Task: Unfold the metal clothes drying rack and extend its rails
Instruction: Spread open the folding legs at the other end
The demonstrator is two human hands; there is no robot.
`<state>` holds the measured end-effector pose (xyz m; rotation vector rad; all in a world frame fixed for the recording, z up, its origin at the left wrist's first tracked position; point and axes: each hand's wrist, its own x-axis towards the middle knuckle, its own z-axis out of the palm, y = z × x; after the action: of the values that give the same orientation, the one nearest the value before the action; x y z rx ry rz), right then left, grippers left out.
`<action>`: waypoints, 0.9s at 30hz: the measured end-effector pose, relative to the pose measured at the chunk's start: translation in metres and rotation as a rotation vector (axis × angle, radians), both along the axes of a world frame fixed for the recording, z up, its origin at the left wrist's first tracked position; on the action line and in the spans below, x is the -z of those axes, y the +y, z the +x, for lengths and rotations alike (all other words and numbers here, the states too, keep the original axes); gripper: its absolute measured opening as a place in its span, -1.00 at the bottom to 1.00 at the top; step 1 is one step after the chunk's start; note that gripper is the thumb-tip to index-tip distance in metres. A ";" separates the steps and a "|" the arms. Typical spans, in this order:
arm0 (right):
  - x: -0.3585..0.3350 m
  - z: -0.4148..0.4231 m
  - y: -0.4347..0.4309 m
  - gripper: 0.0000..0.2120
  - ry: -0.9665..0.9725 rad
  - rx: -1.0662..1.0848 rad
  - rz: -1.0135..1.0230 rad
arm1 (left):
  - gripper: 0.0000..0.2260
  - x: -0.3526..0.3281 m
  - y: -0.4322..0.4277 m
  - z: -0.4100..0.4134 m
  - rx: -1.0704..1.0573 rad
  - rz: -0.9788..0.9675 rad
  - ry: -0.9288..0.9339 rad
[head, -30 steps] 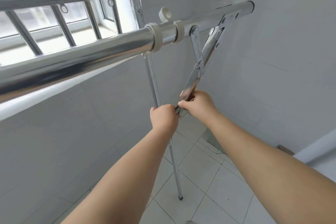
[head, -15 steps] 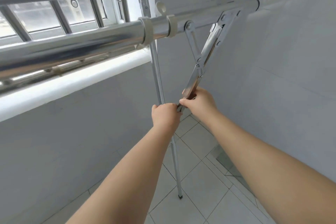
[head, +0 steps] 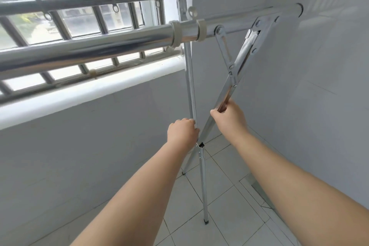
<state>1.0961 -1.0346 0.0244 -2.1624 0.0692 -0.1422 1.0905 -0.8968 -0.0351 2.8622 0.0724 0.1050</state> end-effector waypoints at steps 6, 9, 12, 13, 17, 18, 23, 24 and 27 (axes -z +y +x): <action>-0.006 -0.019 0.008 -0.80 0.038 0.052 0.098 | -0.73 -0.008 0.033 -0.040 -0.077 0.001 0.010; -0.011 -0.035 0.020 -0.67 0.029 0.117 0.143 | -0.72 -0.014 0.053 -0.065 -0.107 0.001 -0.013; -0.015 -0.058 0.036 -0.51 0.002 0.182 0.175 | -0.70 -0.023 0.079 -0.095 -0.114 -0.007 -0.034; -0.016 -0.065 0.040 -0.46 -0.002 0.203 0.167 | -0.70 -0.026 0.087 -0.103 -0.117 -0.008 -0.038; -0.013 -0.106 0.065 -0.40 0.015 0.203 0.152 | -0.72 -0.033 0.124 -0.150 -0.137 0.004 -0.048; -0.012 -0.117 0.072 -0.41 0.022 0.191 0.154 | -0.71 -0.034 0.133 -0.163 -0.136 0.005 -0.046; -0.010 -0.186 0.123 -0.44 0.004 0.078 0.082 | -0.71 -0.042 0.177 -0.226 -0.140 0.007 -0.072; -0.010 -0.198 0.133 -0.45 -0.006 0.056 0.064 | -0.71 -0.044 0.183 -0.238 -0.138 0.005 -0.077; -0.013 -0.240 0.169 -0.48 -0.028 -0.010 0.024 | -0.71 -0.052 0.208 -0.280 -0.141 0.016 -0.088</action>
<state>0.8561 -0.8657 0.0373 -2.1356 0.0433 -0.1652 0.8104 -0.6891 0.0168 2.8611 0.2574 0.2611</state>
